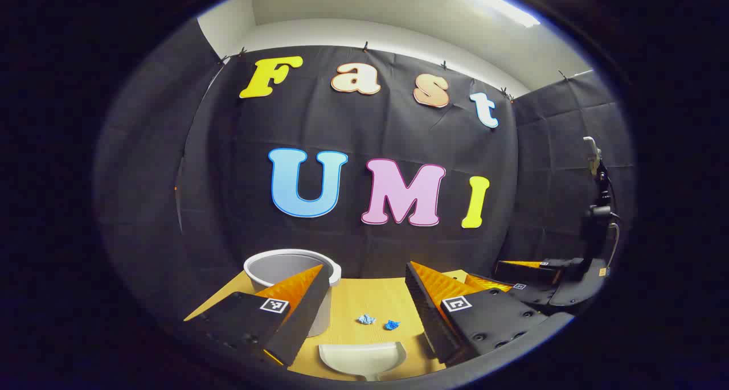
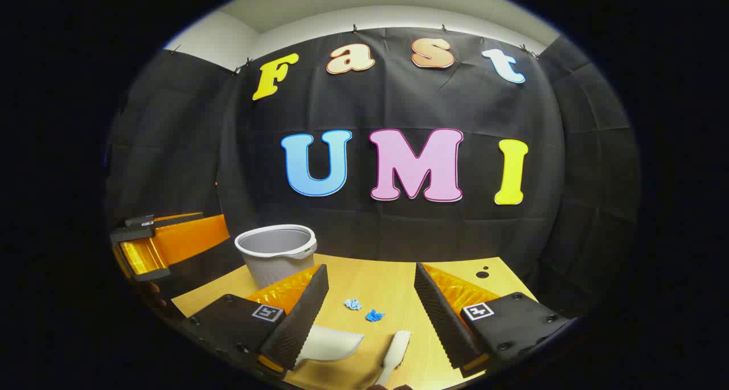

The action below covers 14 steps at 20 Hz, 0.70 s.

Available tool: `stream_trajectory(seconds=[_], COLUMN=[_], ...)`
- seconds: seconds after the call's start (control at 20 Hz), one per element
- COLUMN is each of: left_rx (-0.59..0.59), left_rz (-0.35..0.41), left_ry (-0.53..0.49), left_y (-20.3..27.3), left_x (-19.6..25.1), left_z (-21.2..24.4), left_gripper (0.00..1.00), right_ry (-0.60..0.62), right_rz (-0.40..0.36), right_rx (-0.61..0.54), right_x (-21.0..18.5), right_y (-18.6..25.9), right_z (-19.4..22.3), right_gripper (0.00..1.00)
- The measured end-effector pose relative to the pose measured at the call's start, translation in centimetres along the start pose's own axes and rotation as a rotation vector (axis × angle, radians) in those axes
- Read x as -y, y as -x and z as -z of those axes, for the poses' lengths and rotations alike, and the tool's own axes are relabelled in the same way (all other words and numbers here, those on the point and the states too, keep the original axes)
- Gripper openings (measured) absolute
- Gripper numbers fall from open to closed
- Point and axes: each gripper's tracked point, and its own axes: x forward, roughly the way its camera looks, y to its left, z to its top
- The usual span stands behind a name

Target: Pick up the small broom and dustpan from the desktop, sweep the trash into the dustpan with the broom, and then empty the trash into the garbage bin.

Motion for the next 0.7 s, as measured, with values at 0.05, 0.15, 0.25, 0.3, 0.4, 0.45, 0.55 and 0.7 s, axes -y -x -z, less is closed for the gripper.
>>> stream_trajectory(seconds=[0.05,0.15,0.25,0.3,0.4,0.45,0.55,0.7], left_rx=[-0.006,-0.014,-0.009,-0.007,-0.006,-0.005,-0.002,0.023], left_rz=[0.0,0.001,0.008,0.009,0.015,0.021,0.036,0.036], left_ry=[-0.002,-0.003,-0.003,-0.004,-0.007,-0.011,-0.032,-0.041], left_y=[-0.1,-0.1,0.0,0.1,0.4,0.6,1.0,1.3], left_x=[-0.4,-0.9,-1.3,-1.5,-1.8,-2.0,-2.4,-3.6], left_z=[0.3,0.5,0.3,0.3,0.3,0.3,0.1,-0.7], left_gripper=[0.8,0.8,0.8,0.8,0.8,0.8,0.8,0.81], right_ry=[0.0,-0.004,-0.011,-0.007,0.005,0.005,0.003,-0.001], right_rz=[0.002,0.008,0.013,0.019,0.034,0.041,0.068,0.114], right_rx=[-0.007,-0.021,-0.031,-0.028,-0.02,-0.017,-0.006,0.008], right_x=[-0.2,-0.5,-1.0,-1.1,-1.3,-1.4,-1.2,-0.8], right_y=[0.0,-0.1,-0.1,-0.1,0.1,0.1,0.4,0.7], right_z=[0.2,0.5,0.6,0.5,0.3,0.2,-0.1,-0.6], right_gripper=[0.98,0.98,0.98,0.98,0.98,0.98,0.98,0.98])
